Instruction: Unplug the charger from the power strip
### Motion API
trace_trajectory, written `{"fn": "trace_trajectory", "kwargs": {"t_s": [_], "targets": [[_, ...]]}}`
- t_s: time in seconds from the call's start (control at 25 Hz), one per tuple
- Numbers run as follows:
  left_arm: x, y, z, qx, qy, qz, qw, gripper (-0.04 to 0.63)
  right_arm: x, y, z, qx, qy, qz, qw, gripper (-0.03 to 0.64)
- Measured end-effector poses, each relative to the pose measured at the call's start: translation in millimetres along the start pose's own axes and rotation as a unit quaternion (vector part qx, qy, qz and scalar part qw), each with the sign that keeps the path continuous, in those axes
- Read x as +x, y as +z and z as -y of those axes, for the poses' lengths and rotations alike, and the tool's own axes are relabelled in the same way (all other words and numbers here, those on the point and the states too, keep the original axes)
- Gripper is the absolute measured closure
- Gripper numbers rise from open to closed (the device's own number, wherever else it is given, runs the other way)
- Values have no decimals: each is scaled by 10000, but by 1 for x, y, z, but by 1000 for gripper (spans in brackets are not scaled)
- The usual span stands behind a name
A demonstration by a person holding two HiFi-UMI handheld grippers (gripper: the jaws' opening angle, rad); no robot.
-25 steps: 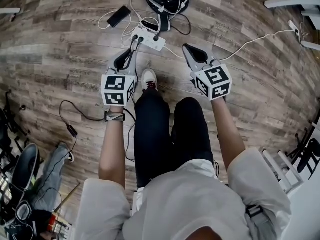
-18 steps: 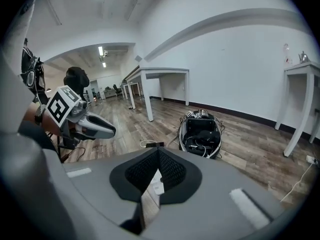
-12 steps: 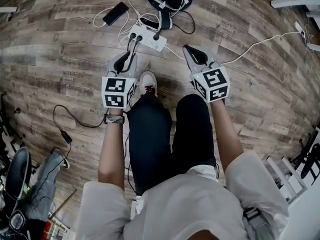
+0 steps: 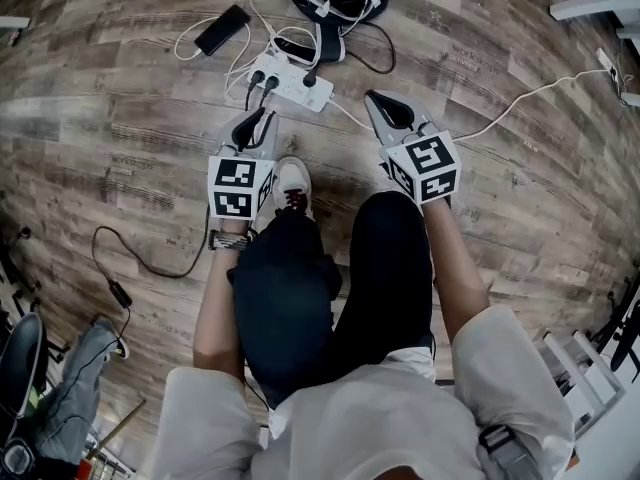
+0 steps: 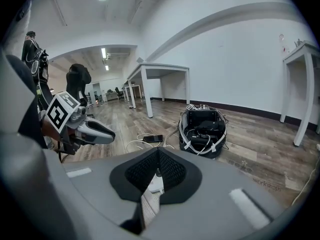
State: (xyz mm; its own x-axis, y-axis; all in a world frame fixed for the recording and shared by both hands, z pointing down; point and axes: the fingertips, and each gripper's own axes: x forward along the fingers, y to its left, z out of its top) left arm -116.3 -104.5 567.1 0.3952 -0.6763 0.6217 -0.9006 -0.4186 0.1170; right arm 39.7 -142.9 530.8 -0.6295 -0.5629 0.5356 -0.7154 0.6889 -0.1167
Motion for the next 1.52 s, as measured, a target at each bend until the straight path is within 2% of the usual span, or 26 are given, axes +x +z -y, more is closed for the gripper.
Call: {"fn": "trace_trajectory", "kwargs": {"t_s": [0.08, 0.28, 0.48, 0.56, 0.76, 0.92, 1.04, 1.2, 1.4, 1.52], "targets": [[9, -7, -2, -20, -20, 51, 10000, 529, 8, -7, -3, 114, 146, 123, 9998, 614], [27, -22, -4, 51, -87, 110, 9999, 529, 24, -8, -4, 1017, 466, 605, 9919, 614], [48, -32, 4, 124, -193, 259, 9994, 529, 37, -8, 4, 1332, 796, 832, 9844, 614], [57, -37, 0, 173, -182, 273, 9993, 529, 50, -14, 9, 1402, 922, 819, 9824, 589], [88, -63, -8, 236, -101, 68, 9996, 529, 85, -52, 20, 1261, 921, 527, 9863, 586], [110, -81, -2, 197, -207, 19, 9996, 500, 106, -88, 21, 864, 941, 124, 9917, 589], [125, -93, -1, 140, -190, -59, 9997, 475, 120, -109, 21, 801, 883, -42, 9929, 591], [140, -106, 3, -11, -98, -124, 9999, 425, 135, -127, 13, 907, 1010, -220, 9905, 595], [152, -112, 5, 40, -104, -153, 9998, 420, 154, -141, 4, 429, 1100, -482, 9918, 600], [158, -111, 3, 15, -55, -132, 9999, 420, 161, -150, 9, 404, 1025, -591, 9922, 600]]}}
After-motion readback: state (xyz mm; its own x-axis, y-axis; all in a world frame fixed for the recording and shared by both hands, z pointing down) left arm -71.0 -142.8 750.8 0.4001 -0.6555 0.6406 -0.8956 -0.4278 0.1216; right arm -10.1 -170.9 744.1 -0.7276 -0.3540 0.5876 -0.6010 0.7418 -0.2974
